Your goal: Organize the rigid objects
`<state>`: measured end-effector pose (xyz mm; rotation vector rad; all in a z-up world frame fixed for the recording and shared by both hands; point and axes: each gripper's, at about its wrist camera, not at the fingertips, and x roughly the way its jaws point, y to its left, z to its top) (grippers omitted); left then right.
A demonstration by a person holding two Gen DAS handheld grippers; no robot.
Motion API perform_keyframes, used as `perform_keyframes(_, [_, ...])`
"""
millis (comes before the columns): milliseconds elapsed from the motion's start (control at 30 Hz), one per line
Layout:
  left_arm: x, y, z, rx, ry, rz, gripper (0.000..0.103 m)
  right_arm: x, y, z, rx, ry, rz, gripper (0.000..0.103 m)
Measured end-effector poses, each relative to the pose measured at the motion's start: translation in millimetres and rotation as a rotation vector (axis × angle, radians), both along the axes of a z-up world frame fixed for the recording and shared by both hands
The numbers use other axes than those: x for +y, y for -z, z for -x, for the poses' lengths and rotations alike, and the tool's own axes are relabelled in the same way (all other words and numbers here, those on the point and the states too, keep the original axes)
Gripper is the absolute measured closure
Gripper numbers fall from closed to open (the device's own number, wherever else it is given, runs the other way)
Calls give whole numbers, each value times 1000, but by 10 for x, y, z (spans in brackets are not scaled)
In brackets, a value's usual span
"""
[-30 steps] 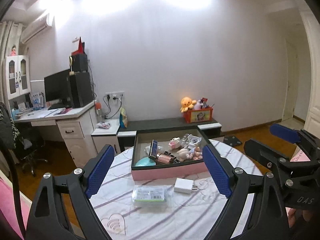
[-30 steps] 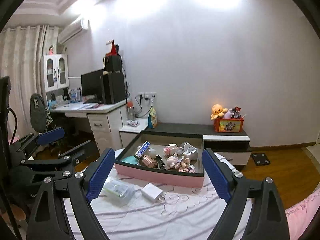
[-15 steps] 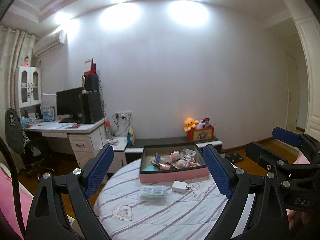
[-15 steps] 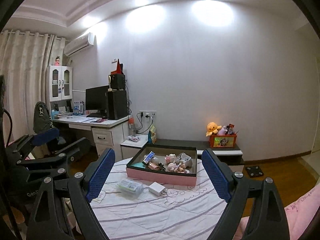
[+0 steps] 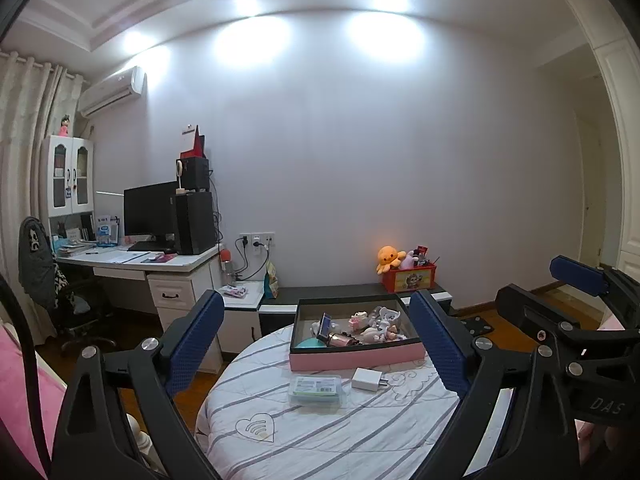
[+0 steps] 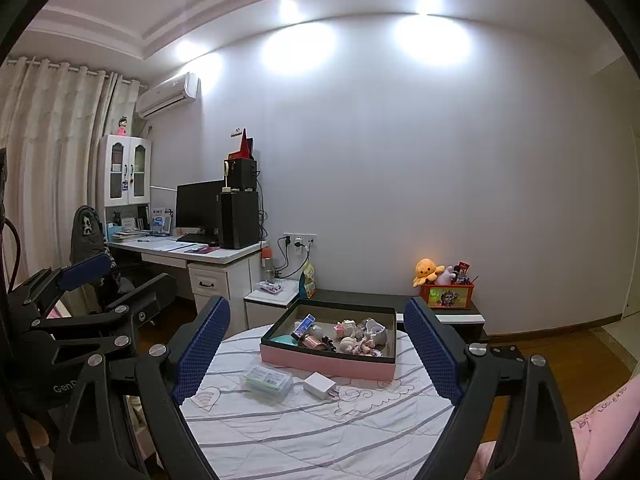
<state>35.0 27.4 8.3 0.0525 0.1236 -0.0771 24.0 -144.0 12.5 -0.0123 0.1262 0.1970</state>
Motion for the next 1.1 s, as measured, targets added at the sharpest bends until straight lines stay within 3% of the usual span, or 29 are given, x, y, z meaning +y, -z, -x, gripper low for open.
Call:
perform_keyframes(500, [-48,100,-106,15,2,0,8,-28,81,-50,18,4,-8,13])
perform_keyframes(767, [-117,254,-380,58,7,-16,5,-63,189,-235,61,13,-23,13])
perform_keyframes(1100, [-169,972,-1123,310,46,-8,4,-147,772,-851,246,13,-26,13])
